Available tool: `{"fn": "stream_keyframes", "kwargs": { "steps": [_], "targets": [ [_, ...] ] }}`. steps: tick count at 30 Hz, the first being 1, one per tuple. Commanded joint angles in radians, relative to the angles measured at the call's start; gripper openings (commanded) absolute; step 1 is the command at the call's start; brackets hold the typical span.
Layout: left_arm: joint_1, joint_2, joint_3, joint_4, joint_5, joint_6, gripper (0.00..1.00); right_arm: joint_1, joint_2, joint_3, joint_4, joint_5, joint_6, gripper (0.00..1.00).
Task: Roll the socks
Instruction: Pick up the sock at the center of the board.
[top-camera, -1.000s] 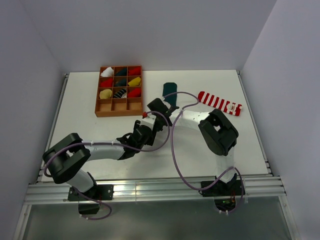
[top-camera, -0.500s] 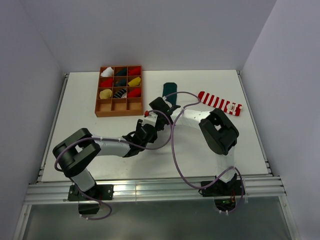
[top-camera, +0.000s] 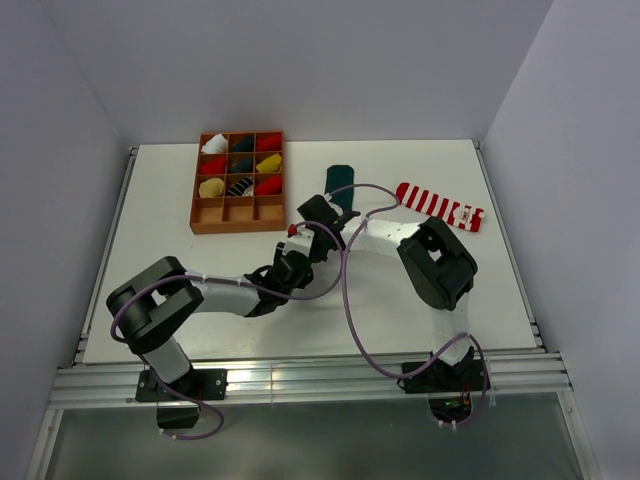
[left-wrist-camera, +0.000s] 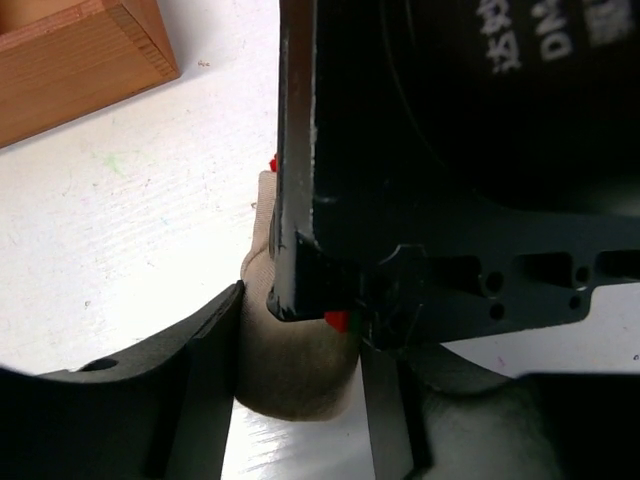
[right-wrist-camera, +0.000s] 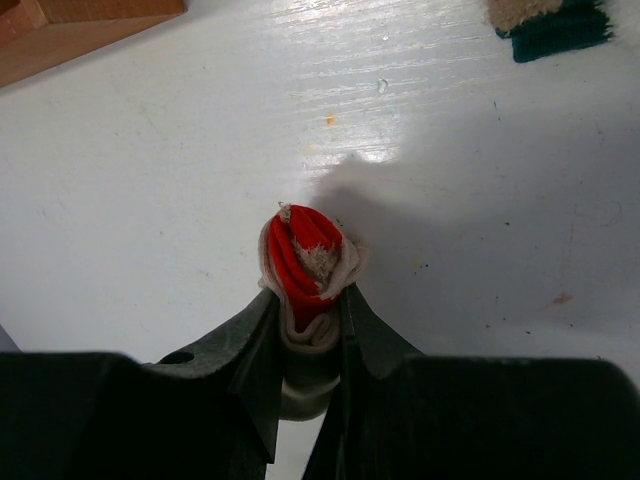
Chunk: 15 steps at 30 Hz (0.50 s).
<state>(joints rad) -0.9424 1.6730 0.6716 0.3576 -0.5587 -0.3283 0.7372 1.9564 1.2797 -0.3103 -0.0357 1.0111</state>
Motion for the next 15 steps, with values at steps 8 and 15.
{"fn": "stream_keyframes", "kwargs": {
  "steps": [8, 15],
  "targets": [
    [-0.004, 0.034, -0.023, -0.092, 0.052, 0.021, 0.03, 0.024, 0.001, 0.023, -0.032, -0.015, -0.013, 0.00],
    [-0.006, -0.001, -0.053, -0.085, 0.052, -0.002, 0.01, 0.013, -0.031, -0.003, -0.009, -0.016, -0.006, 0.15]
  ]
}}
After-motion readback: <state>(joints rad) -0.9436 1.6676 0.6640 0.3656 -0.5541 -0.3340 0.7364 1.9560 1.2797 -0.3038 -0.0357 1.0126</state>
